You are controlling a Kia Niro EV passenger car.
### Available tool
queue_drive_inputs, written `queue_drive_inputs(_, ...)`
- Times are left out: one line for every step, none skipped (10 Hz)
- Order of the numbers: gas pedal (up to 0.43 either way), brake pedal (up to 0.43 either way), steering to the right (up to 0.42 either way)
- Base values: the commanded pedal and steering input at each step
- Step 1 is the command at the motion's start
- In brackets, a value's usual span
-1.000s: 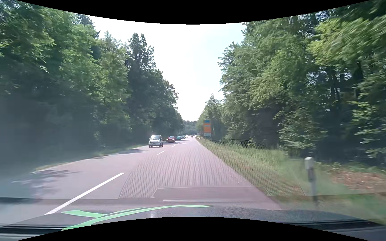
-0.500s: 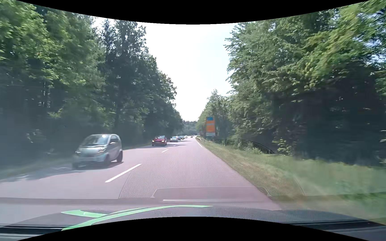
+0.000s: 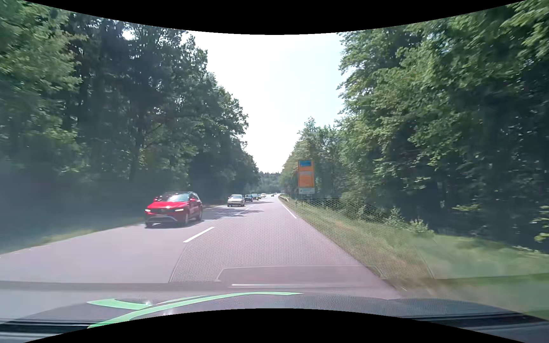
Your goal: Follow the waypoints while adhering to traffic rules and regulations
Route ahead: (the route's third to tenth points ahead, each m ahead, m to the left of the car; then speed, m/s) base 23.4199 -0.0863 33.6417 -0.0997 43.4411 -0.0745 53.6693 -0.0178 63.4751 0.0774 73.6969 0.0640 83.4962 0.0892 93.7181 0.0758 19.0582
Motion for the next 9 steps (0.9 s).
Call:
queue_drive_inputs(0.067, 0.0, -0.003)
queue_drive_inputs(0.039, 0.0, -0.004)
queue_drive_inputs(0.0, 0.0, -0.003)
queue_drive_inputs(0.0, 0.0, -0.002)
queue_drive_inputs(0.0, 0.0, -0.002)
queue_drive_inputs(0.0, 0.0, -0.002)
queue_drive_inputs(0.0, 0.0, -0.002)
queue_drive_inputs(0.0, 0.0, -0.002)
queue_drive_inputs(0.0, 0.0, -0.002)
